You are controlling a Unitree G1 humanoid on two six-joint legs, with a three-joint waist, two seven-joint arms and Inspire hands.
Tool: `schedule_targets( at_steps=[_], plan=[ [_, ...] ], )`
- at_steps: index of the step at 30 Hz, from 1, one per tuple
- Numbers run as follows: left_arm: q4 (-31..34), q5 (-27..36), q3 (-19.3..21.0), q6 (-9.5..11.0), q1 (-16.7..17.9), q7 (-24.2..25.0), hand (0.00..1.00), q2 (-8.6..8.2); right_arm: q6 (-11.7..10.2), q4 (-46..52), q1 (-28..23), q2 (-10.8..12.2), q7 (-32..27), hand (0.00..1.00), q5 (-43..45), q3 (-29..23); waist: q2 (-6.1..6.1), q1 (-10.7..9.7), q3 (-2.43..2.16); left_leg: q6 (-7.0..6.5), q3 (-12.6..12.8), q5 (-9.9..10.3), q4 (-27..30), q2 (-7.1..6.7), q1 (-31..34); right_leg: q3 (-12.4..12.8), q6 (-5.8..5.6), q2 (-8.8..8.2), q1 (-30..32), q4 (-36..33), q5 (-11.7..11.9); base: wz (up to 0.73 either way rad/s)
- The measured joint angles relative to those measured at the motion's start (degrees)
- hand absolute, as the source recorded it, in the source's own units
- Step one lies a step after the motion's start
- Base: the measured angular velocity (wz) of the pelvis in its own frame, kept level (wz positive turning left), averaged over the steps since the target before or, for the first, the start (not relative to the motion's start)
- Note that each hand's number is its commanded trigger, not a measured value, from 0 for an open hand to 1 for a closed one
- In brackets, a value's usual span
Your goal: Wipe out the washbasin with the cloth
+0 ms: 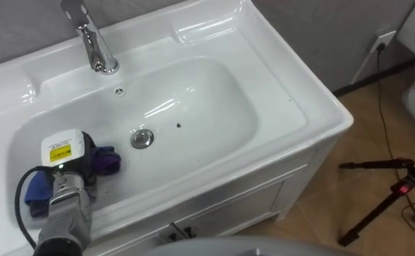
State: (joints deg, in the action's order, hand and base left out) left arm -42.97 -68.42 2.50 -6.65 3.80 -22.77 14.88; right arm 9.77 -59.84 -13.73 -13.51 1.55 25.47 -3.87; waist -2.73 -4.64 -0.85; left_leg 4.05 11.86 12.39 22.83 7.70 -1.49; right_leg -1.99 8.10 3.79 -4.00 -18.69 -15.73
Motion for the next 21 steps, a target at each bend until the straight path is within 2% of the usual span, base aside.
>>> schedule_targets(
  at_steps=[4, 8, 13, 21],
  plan=[
    [1.5, -3.5, 0.9, -0.4, 1.4, 1.0, 1.00, 0.22, -0.6, 0.4, -0.6, -0.1, -0.8, 0.00, -0.3, -2.1, -1.29, 0.2, -0.04, -0.01, 0.0, 0.0, -0.1, 0.04, 0.3, -0.3, 0.17, 0.01, 0.8, -0.6, -0.2, 0.04],
    [3.4, -4.4, 2.5, -0.6, 2.6, 1.2, 1.00, 0.56, -1.5, 0.6, -1.2, -0.1, -1.4, 0.00, -0.3, -2.6, -1.08, 0.2, 0.07, -0.01, -0.1, 0.0, 0.1, 0.05, 1.3, -0.4, 0.44, -0.03, 2.1, -2.2, -1.0, 0.00],
    [4.0, -4.5, 2.5, -1.2, 2.7, 1.0, 1.00, 0.56, -1.8, 0.6, -1.4, -0.2, -1.8, 0.00, -0.8, -2.8, -0.95, 0.2, 0.09, -0.01, -0.5, 0.0, -0.1, 0.00, 1.8, -0.5, 0.51, 0.03, 2.7, -2.4, -1.0, 0.02],
    [5.9, -4.4, 2.5, -1.9, 2.6, 1.0, 1.00, 0.58, -2.7, 0.1, -1.6, -0.2, -1.8, 0.00, -4.2, -2.6, -0.21, 0.2, 0.58, 0.01, -1.7, 0.0, -0.2, -0.22, 2.2, -1.1, 0.51, 0.01, 2.9, -2.0, -1.0, 0.03]
  ],
)
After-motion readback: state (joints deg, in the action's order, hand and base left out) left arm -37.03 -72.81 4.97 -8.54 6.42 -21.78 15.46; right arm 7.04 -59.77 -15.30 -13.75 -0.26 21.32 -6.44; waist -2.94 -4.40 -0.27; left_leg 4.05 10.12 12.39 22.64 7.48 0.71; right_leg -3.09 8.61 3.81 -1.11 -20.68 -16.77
